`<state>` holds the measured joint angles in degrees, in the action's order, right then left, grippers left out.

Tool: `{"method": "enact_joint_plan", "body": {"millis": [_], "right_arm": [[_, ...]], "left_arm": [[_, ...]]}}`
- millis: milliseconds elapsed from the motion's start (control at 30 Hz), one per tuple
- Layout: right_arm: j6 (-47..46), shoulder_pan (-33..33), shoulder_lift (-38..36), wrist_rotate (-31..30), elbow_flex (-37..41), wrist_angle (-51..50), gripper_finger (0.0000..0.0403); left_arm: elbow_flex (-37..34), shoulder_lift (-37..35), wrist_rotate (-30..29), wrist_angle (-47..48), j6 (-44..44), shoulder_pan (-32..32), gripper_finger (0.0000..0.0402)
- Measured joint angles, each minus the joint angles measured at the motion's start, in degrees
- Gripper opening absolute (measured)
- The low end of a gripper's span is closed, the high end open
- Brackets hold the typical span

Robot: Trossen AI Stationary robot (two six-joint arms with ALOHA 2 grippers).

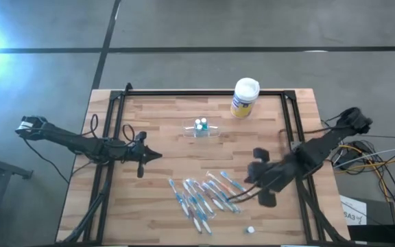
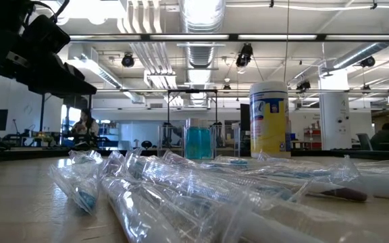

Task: Pick & Place toothbrushing station
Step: Put the blue mouthwash into the transparent organizer

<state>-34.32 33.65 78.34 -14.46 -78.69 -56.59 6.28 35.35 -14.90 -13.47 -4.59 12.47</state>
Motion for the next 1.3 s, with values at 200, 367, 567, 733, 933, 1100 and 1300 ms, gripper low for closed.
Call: {"method": "enact_joint_plan", "body": {"millis": [200,367,567,733,933,1100,1300], "right_arm": [[-1.6,1.36,13.95,6.72,-13.55,-12.5,0.0009],[2.49,4.41,23.33,8.63,-20.96,-15.19,0.0014],[2.95,7.85,31.11,11.52,-29.95,-14.7,0.0071],[2.57,10.63,36.02,10.13,-35.81,-16.6,0.014],[1.33,13.37,39.83,9.94,-36.94,-20.4,0.0198],[1.13,14.88,41.36,8.46,-35.6,-20.45,0.0212],[1.28,15.21,41.73,8.05,-33.37,-18.68,0.021]], "left_arm": [[0.0,0.0,0.0,0.0,2.87,0.0,0.001],[0.0,0.0,0.0,0.01,3.92,0.0,0.001],[0.0,0.0,0.01,0.01,3.47,0.0,0.001],[0.0,-0.02,0.0,0.0,3.21,0.0,0.001],[0.0,-0.02,0.01,0.0,2.69,0.01,0.001],[0.0,-0.02,0.01,-0.1,2.81,0.0,0.001],[0.0,-0.02,0.0,-0.18,2.81,0.0,0.001]]}}
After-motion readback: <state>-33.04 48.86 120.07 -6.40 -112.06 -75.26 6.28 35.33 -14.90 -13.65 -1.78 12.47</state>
